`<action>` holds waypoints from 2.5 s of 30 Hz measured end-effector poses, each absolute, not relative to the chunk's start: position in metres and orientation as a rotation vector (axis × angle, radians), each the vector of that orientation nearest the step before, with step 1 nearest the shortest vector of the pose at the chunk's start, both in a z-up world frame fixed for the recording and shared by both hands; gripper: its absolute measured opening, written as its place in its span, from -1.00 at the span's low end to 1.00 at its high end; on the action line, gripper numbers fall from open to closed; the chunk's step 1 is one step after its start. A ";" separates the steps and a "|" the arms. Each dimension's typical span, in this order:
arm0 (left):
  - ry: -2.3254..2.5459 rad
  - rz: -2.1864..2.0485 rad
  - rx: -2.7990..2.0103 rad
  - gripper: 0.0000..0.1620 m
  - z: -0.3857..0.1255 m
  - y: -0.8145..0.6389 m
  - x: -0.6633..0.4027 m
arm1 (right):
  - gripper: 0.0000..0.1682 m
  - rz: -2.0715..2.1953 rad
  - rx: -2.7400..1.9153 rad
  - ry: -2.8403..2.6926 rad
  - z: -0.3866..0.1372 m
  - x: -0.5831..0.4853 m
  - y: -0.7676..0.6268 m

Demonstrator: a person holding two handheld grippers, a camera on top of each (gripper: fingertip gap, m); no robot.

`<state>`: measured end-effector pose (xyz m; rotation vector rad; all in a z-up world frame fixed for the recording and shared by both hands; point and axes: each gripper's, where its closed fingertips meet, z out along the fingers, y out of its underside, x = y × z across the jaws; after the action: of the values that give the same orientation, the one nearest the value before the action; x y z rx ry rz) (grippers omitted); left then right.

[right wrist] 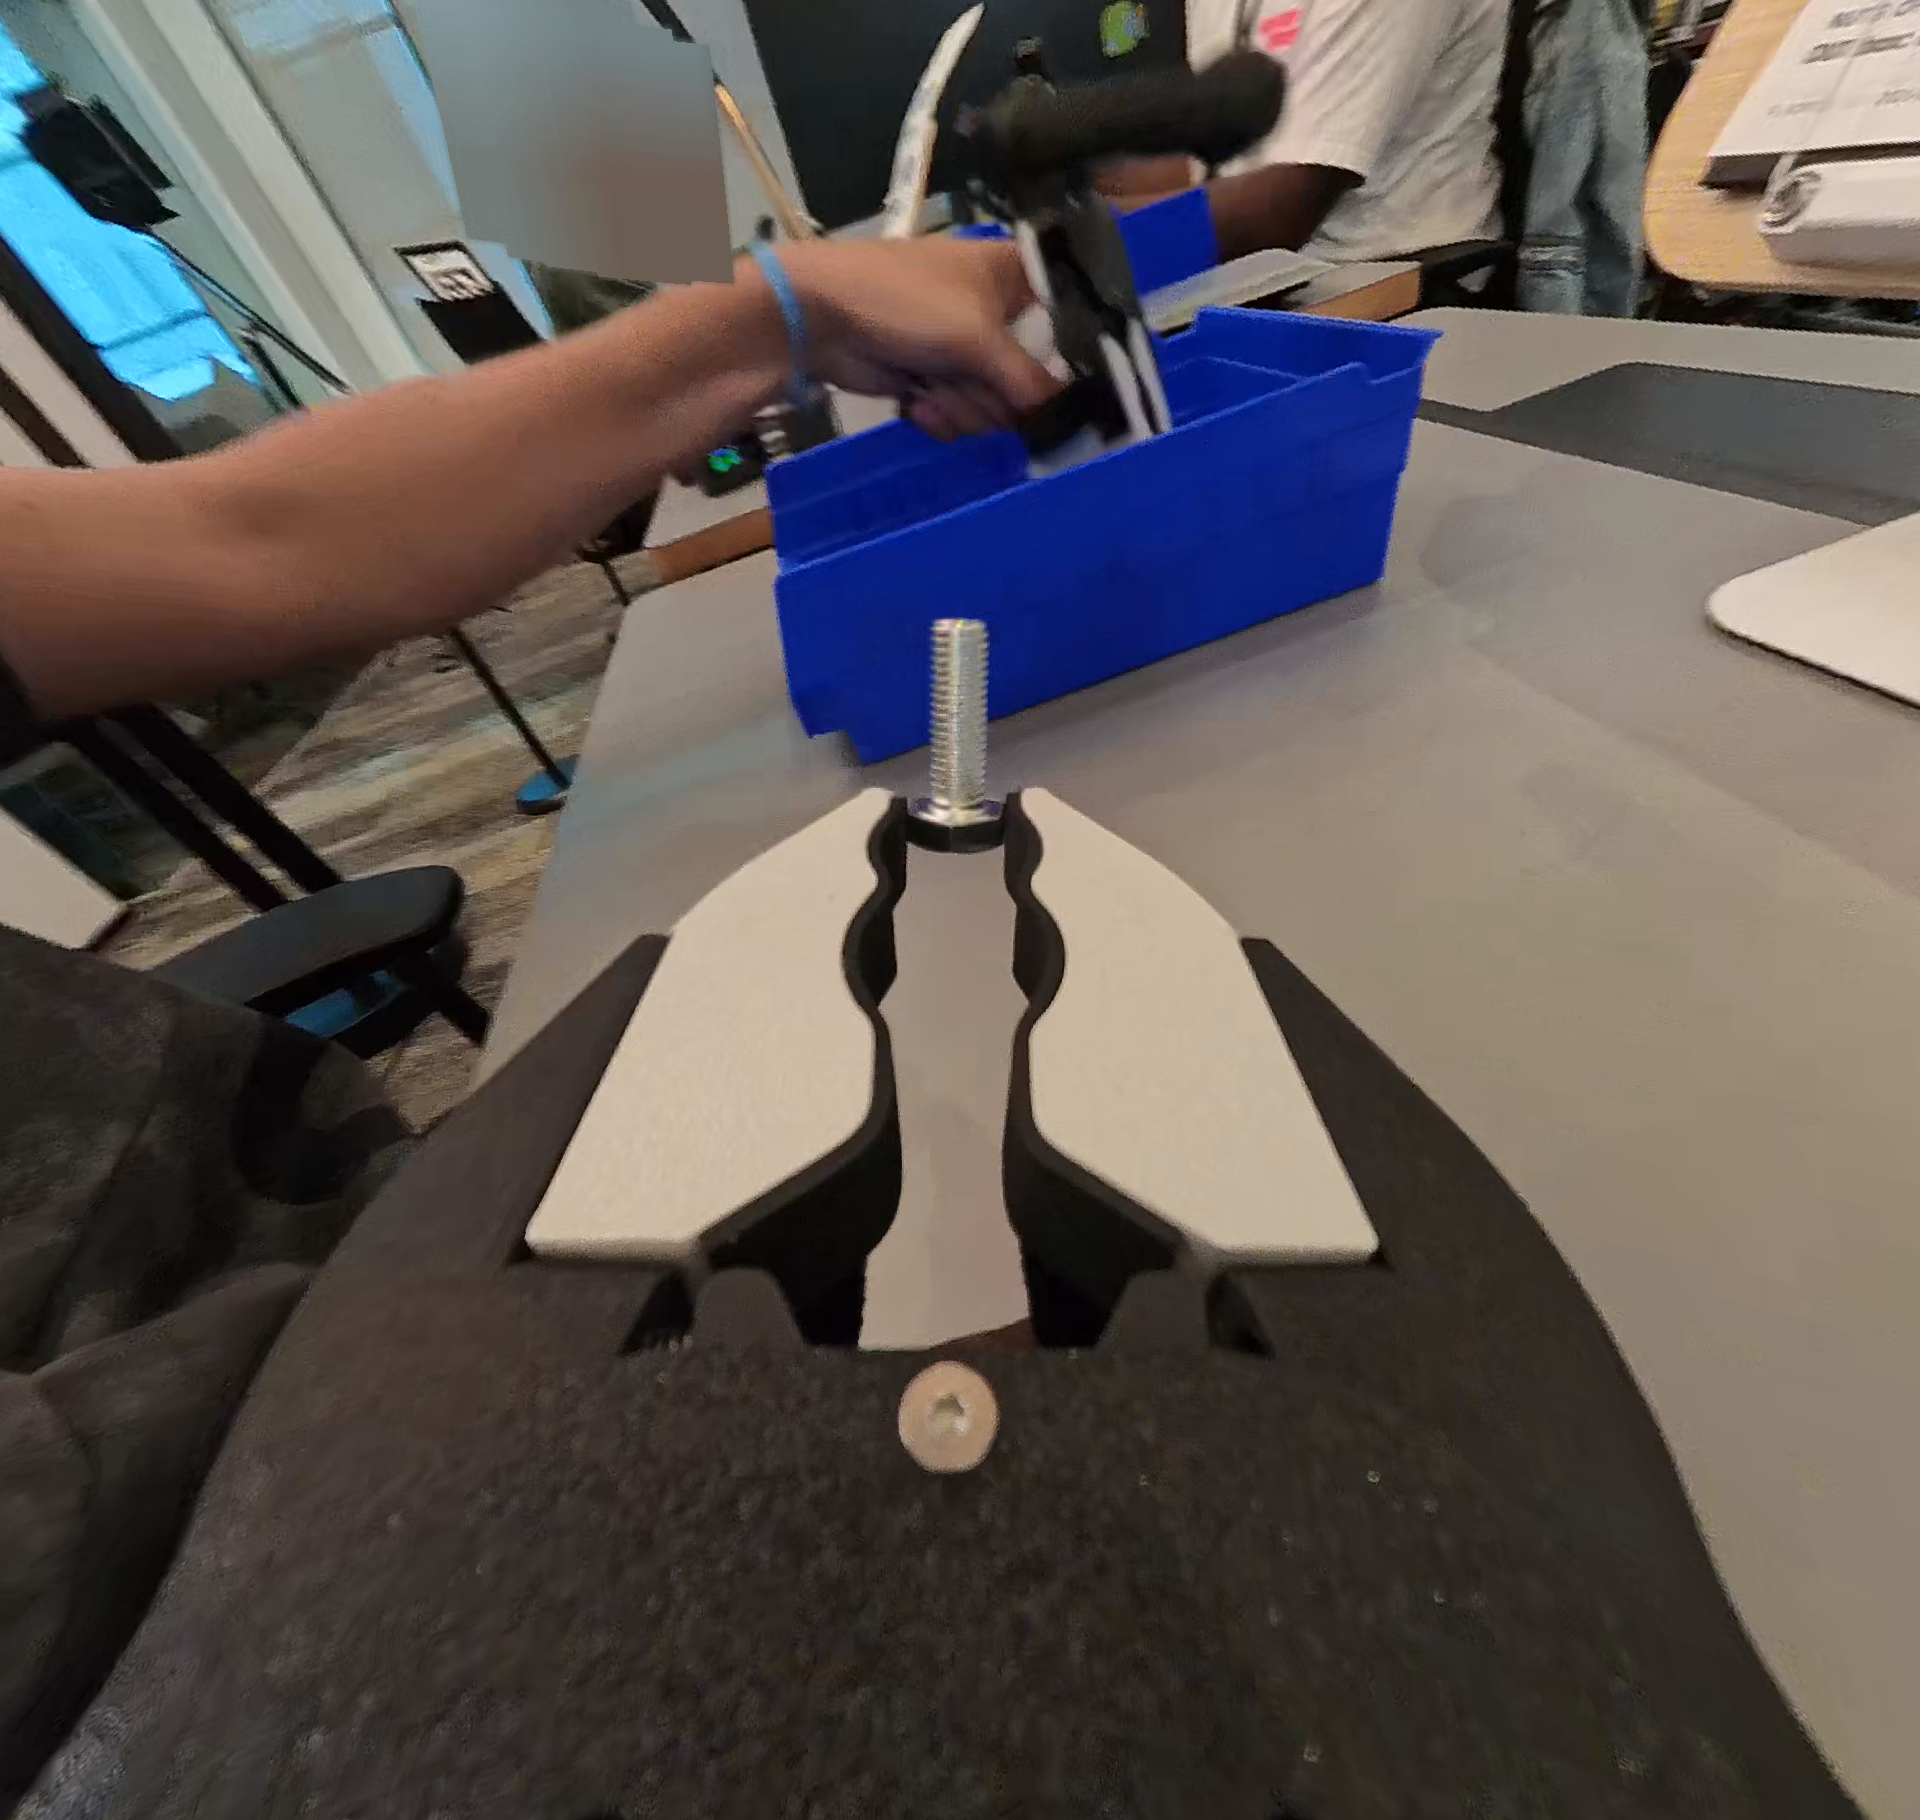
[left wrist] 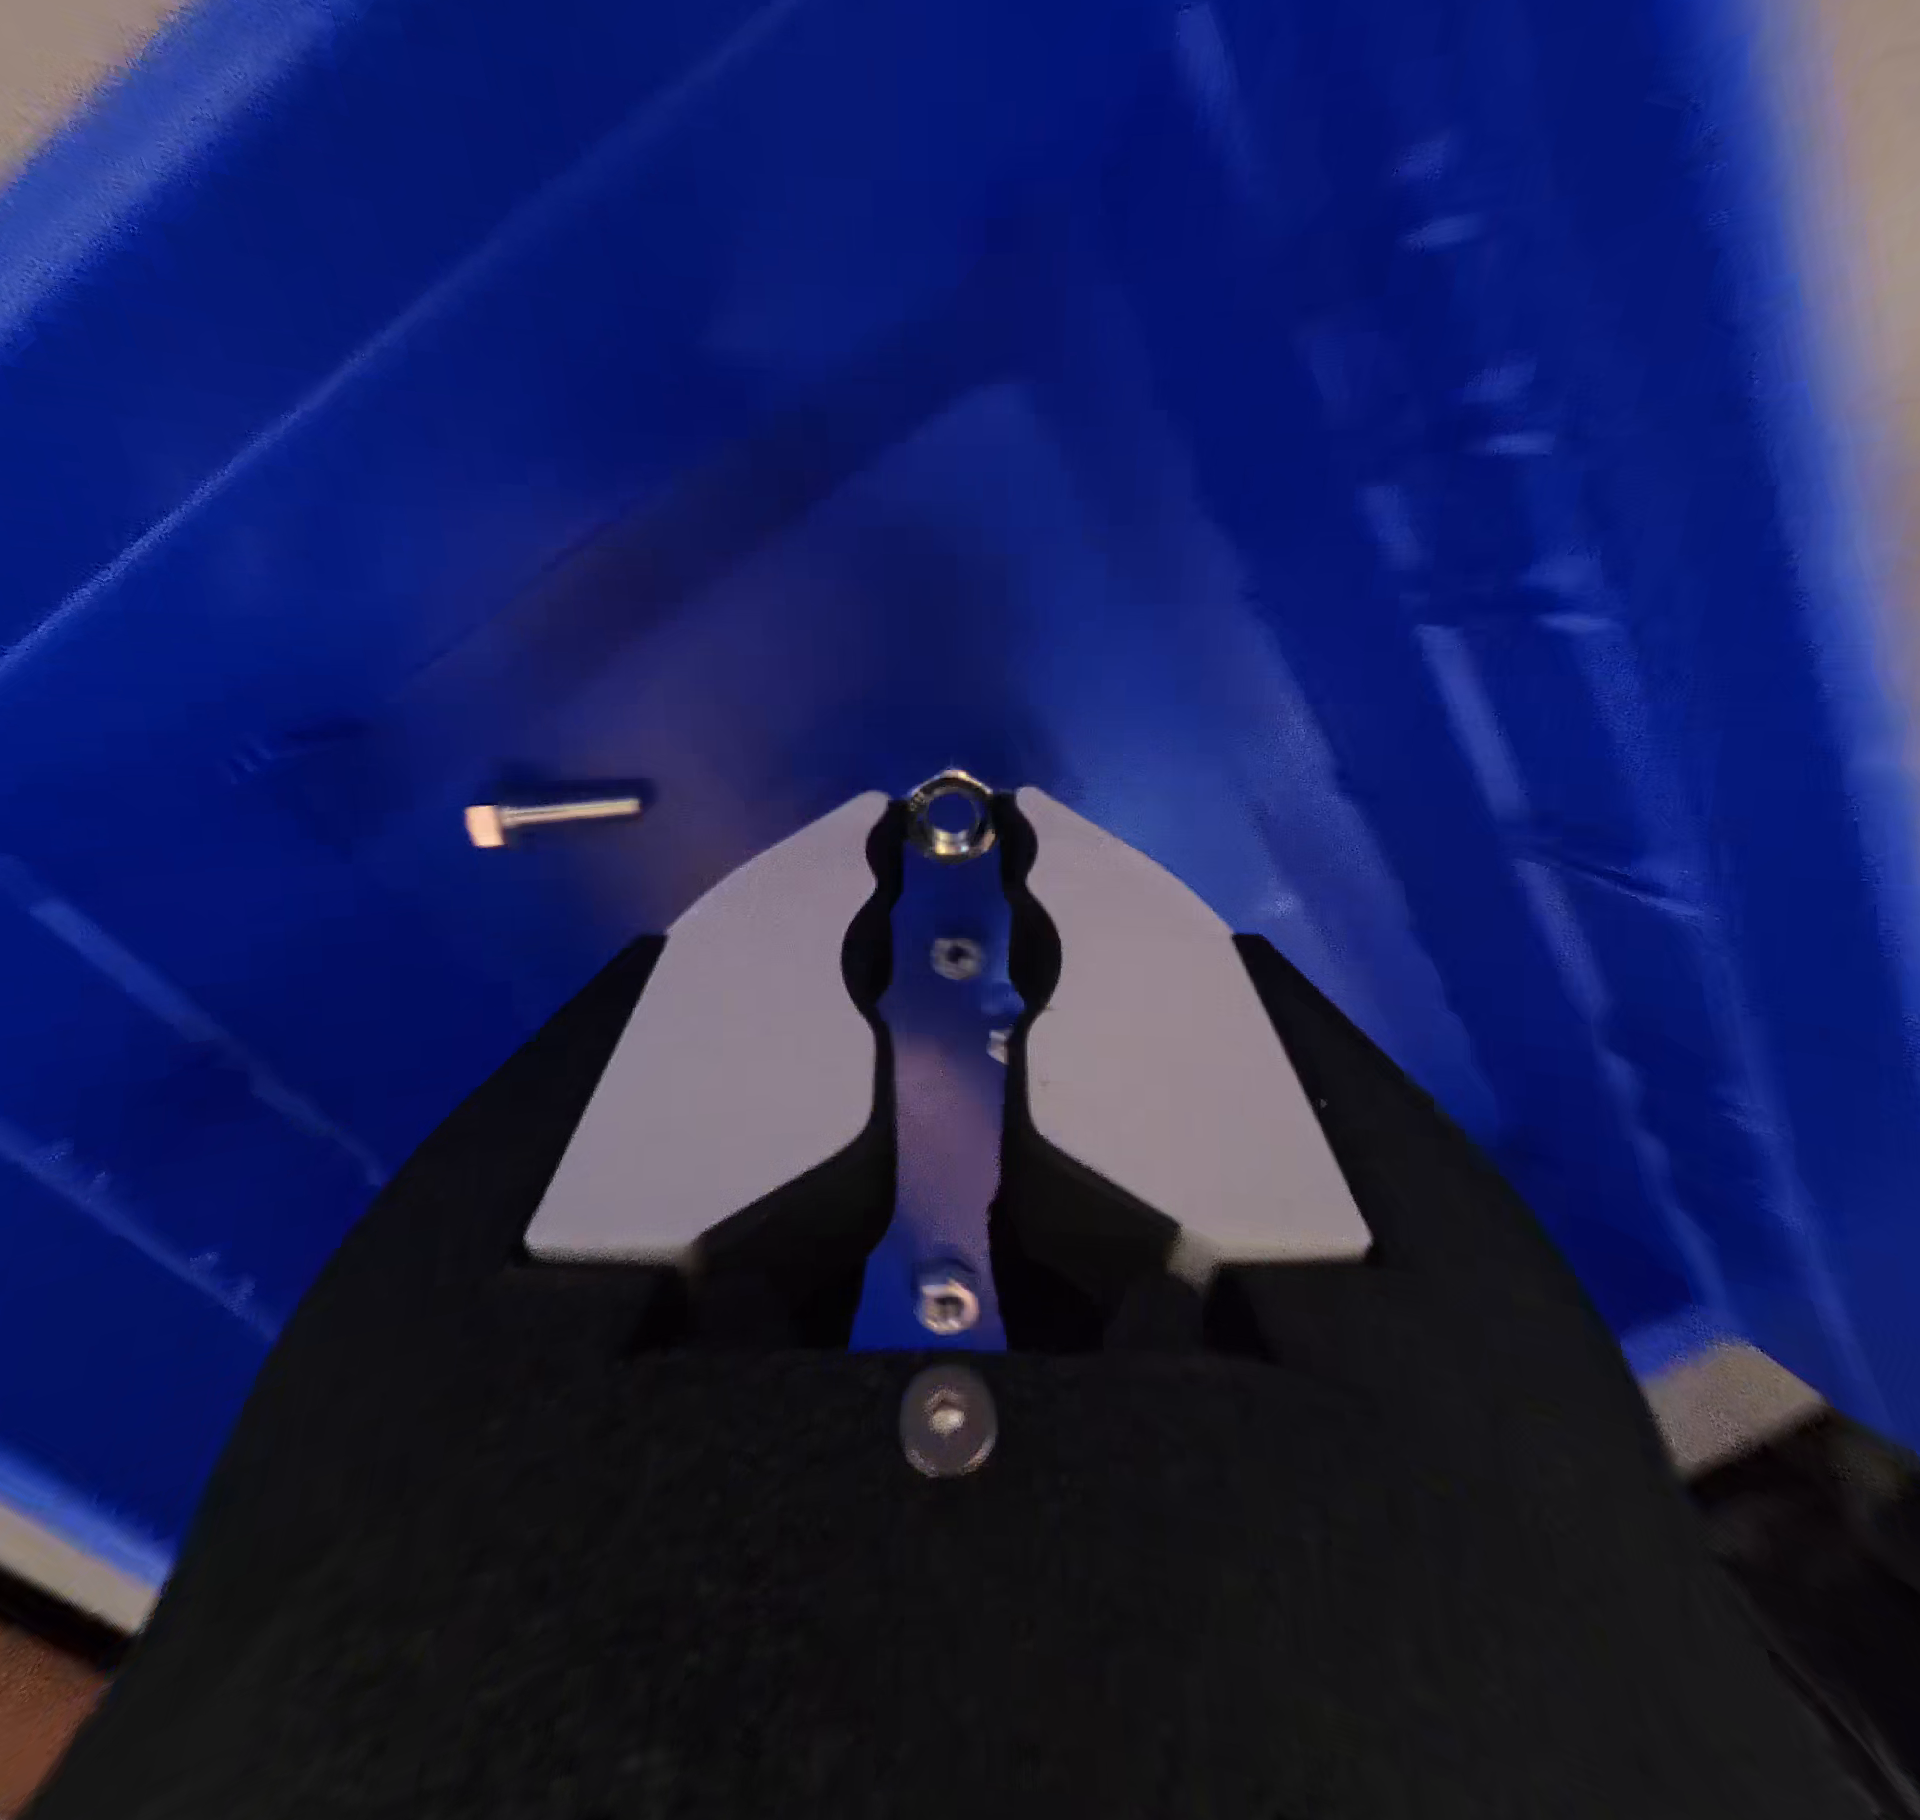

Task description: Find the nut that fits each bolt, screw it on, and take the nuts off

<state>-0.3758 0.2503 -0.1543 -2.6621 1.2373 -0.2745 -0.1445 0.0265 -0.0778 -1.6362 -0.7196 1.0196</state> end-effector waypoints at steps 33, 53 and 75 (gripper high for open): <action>1.854 -0.720 -2.304 -0.79 -0.066 0.041 -0.143 | -0.79 0.429 -1.619 -0.811 -0.093 -0.141 0.043; 2.612 -0.589 -1.522 -0.79 -0.051 0.005 -0.168 | -0.79 1.190 -1.529 -0.860 -0.067 -0.160 -0.004; 1.982 -1.119 -1.418 -0.41 0.028 0.001 -0.131 | -0.79 1.281 -1.296 -0.669 -0.021 -0.136 -0.003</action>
<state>-0.1306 0.0011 0.0281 -1.4182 1.9821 -1.1188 -0.1355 -0.0034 -0.0213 -1.2957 -0.6686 1.2805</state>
